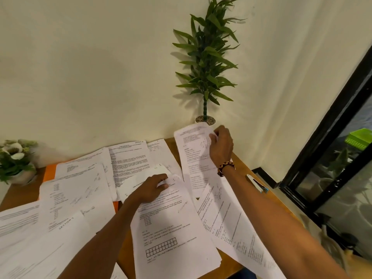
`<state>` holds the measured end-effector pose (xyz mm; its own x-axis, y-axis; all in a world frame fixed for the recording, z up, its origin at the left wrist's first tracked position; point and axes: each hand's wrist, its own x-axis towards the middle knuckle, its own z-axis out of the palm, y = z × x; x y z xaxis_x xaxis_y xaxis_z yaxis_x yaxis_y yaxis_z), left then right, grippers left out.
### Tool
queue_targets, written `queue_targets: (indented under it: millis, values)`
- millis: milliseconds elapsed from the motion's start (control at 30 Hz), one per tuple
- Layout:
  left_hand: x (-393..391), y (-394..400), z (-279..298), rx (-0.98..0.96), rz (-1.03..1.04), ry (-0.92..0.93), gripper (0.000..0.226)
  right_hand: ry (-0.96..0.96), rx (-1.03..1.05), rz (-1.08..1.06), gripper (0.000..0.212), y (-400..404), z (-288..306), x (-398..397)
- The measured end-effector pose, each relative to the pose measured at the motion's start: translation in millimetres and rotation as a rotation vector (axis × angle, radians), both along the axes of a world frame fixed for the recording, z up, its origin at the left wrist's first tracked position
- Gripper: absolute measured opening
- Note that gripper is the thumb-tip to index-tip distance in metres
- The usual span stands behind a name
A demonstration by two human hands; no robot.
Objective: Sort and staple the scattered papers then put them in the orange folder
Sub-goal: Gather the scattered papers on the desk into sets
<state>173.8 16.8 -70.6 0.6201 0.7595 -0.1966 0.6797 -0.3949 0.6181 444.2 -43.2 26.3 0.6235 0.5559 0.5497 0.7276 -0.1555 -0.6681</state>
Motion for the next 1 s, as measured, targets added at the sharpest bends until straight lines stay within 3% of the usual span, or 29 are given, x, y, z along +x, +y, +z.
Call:
queue_targets:
  millis: [100,200,233,400,567,667,767,867,1000]
  values:
    - [1,2,13,0.041,0.03,-0.067,0.044,-0.209,0.021,0.106,0.008,2,17,-17]
    - [-1,1,35,0.169,0.008,-0.247,0.008,-0.371,-0.088,0.317,0.005,-1,7,-44]
    - [-2,0,41,0.222,0.013,-0.308,0.005,-0.386,-0.108,0.388,0.005,-4,1,-54]
    - [-15,4,52,0.509,0.115,-0.538,0.008,-0.212,-0.137,0.637,0.025,-7,-16,-94]
    - [-33,8,58,0.527,0.137,-0.694,0.016,-0.1,-0.116,0.819,0.03,-9,1,-117]
    - [-40,5,67,0.403,0.205,-0.733,0.016,-0.078,-0.082,0.855,0.033,-16,16,-125]
    - [-45,1,75,0.317,0.286,-0.746,0.009,-0.246,-0.207,0.807,0.034,-22,25,-129]
    - [-51,0,87,0.295,0.286,-0.767,0.009,-0.464,-0.208,0.653,0.014,-25,28,-133]
    - [-56,-5,111,0.309,0.273,-0.882,0.018,-0.537,-0.145,0.531,0.003,-25,47,-143]
